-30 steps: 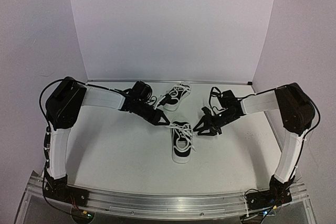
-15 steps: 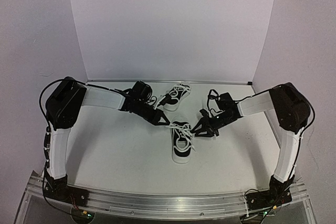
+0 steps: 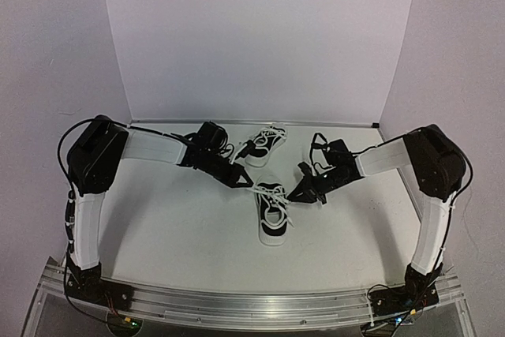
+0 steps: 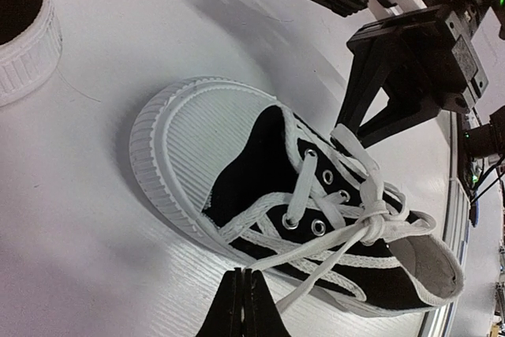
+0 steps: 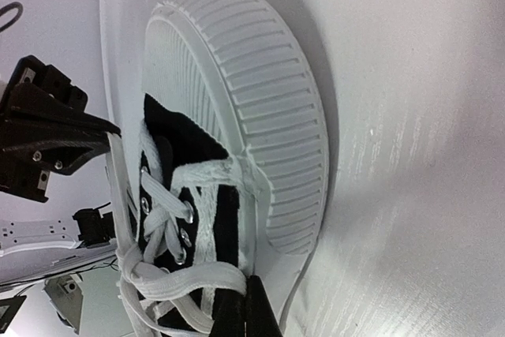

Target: Tie the shoes

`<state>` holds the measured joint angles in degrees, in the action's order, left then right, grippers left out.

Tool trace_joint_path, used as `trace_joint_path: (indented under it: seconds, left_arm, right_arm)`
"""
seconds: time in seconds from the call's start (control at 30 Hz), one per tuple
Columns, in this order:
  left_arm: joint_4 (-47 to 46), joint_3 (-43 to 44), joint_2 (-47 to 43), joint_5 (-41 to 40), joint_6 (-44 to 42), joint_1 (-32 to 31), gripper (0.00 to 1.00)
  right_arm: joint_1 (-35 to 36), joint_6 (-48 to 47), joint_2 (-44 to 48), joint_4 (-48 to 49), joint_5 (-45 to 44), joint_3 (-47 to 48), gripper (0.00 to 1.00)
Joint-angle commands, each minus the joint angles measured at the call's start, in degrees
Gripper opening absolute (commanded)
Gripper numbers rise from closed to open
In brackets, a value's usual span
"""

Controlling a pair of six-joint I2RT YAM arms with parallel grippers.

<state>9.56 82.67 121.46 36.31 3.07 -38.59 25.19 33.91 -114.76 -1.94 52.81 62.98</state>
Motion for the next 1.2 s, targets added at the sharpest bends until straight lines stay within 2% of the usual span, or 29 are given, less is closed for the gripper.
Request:
trace_joint_path:
  seconds: [0.0, 0.37, 0.6, 0.83, 1.17]
  left_arm:
    - [-0.47, -2.24, -6.76, -5.21, -0.73, 0.58, 0.0]
    - [1.16, -5.68, -9.04, -11.8, -1.67, 1.15, 0.0]
    - [1.2, -7.45, -9.11, -14.08, -1.89, 1.79, 0.0]
    - [1.84, -6.73, -9.39, -12.08, -3.18, 1.61, 0.0]
    - [4.87, -2.03, -12.61, -5.78, -12.01, -5.56, 0.0]
  right_arm:
    - [0.44, -4.72, 5.16, -8.74, -8.07, 1.39, 0.0]
    - [0.04, -7.64, 8.32, -18.69, -20.68, 1.89, 0.0]
    - [-1.28, -9.11, 9.68, -21.15, -23.4, -0.62, 0.0]
    - [-1.44, -10.07, 9.35, -20.93, -20.44, 1.15, 0.0]
    - [0.23, -10.57, 4.86, -20.97, -13.63, 18.06, 0.0]
